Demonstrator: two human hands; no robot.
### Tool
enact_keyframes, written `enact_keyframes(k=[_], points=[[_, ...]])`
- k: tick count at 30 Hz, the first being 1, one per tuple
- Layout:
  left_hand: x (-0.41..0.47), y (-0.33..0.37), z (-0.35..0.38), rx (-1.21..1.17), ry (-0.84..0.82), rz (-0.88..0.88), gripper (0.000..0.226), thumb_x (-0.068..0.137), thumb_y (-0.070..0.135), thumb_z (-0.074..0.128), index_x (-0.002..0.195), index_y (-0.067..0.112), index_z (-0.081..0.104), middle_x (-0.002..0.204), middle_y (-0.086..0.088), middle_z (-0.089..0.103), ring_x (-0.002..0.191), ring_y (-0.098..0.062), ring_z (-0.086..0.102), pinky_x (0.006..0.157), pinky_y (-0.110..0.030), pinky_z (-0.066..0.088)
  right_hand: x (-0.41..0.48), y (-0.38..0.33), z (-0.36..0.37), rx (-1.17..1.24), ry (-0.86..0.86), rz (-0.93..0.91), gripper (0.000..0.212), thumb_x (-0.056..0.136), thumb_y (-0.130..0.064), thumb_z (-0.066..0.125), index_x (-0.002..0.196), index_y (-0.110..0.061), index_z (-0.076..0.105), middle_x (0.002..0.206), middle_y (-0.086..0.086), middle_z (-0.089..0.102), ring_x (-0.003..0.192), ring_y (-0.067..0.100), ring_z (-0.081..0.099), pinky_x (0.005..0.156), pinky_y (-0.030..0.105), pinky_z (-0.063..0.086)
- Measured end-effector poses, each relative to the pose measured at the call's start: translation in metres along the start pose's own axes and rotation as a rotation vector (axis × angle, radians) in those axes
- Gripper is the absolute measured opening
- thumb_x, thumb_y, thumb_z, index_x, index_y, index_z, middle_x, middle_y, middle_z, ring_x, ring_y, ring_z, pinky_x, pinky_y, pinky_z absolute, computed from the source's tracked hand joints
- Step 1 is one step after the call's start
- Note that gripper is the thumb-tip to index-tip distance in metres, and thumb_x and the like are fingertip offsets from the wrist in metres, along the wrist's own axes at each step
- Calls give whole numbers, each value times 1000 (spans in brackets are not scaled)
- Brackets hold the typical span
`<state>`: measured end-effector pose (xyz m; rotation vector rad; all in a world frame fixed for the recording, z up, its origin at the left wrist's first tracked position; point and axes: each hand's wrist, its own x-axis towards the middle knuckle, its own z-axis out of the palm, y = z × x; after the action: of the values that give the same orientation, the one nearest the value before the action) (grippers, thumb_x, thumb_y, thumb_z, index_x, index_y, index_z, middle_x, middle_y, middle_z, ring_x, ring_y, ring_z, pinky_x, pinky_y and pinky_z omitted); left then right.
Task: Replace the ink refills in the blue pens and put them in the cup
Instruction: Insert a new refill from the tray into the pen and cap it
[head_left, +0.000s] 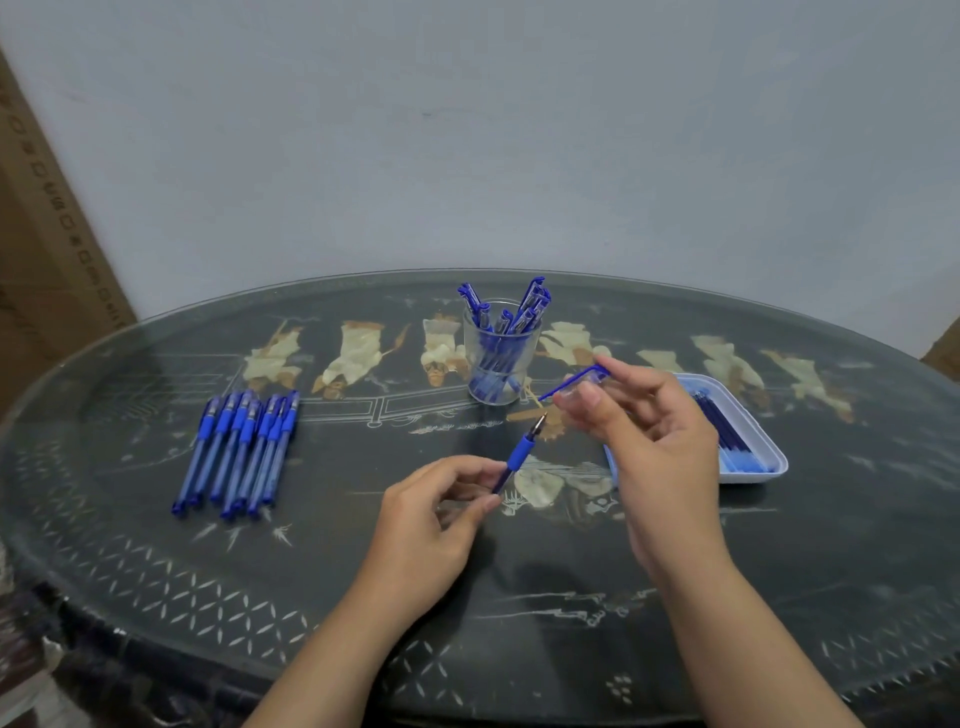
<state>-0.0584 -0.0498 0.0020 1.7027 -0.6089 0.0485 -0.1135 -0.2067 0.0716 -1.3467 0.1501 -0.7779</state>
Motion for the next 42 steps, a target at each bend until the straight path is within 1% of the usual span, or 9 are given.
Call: enact_keyframes(k=[4, 8, 17, 23, 28, 33, 38, 40, 42], points=[[0, 3, 1, 13, -20, 14, 44, 80, -8, 72, 92, 35, 71, 93, 15, 72, 81, -4, 69, 69, -13, 51, -1, 0, 0, -34, -30, -9, 22, 88, 1, 66, 107, -10, 67, 91, 16, 74, 87, 27, 74, 74, 35, 61], [0, 3, 1, 3, -15, 2, 43, 80, -8, 72, 91, 33, 72, 92, 15, 72, 80, -5, 69, 68, -13, 51, -2, 3, -2, -84, -86, 36, 24, 86, 0, 69, 100, -19, 72, 89, 11, 74, 88, 21, 73, 69, 34, 61], [0, 4, 0, 9, -16, 5, 41, 80, -6, 72, 93, 33, 72, 92, 15, 73, 81, -5, 69, 71, -14, 51, -3, 3, -2, -65, -56, 5, 22, 88, 0, 67, 104, -15, 69, 86, 9, 74, 84, 23, 74, 68, 36, 62], [1, 2, 1, 16, -4, 16, 41, 80, -6, 72, 93, 33, 71, 93, 15, 73, 82, -4, 69, 73, -13, 51, -4, 10, 0, -212, -136, -28, 28, 84, 0, 73, 93, -26, 72, 84, 4, 73, 83, 18, 72, 68, 31, 60], [1, -1, 2, 2, 5, 1, 40, 81, -6, 72, 94, 31, 72, 94, 14, 72, 84, -4, 69, 76, -14, 52, -7, 17, 1, -332, -147, -79, 22, 85, -5, 73, 87, -26, 66, 97, -5, 76, 84, 17, 73, 73, 43, 62], [1, -4, 4, -5, 18, -13, 39, 81, -8, 71, 95, 29, 72, 93, 15, 72, 83, -5, 69, 77, -20, 55, -5, 16, 1, -376, -170, -76, 20, 85, -4, 73, 79, -18, 61, 103, -7, 75, 82, 16, 73, 70, 42, 62], [1, -7, 4, -46, 41, -42, 43, 80, -8, 71, 92, 34, 72, 92, 11, 72, 82, -11, 70, 74, -25, 57, -5, 14, 2, -369, -198, -72, 35, 85, -3, 72, 70, -32, 60, 99, -18, 74, 82, 17, 73, 66, 34, 62], [0, -8, 4, -54, 42, -52, 43, 81, -7, 71, 91, 34, 73, 93, 9, 72, 83, -14, 71, 73, -23, 56, -6, 15, 4, -393, -205, -89, 35, 86, -4, 72, 70, -31, 57, 101, -20, 73, 84, 17, 73, 70, 39, 62], [0, -8, 4, -60, 43, -53, 44, 81, -8, 71, 93, 35, 72, 93, 10, 72, 83, -16, 71, 73, -22, 56, -7, 15, 5, -424, -211, -113, 37, 86, -6, 72, 72, -36, 57, 102, -21, 72, 86, 15, 73, 76, 45, 61]])
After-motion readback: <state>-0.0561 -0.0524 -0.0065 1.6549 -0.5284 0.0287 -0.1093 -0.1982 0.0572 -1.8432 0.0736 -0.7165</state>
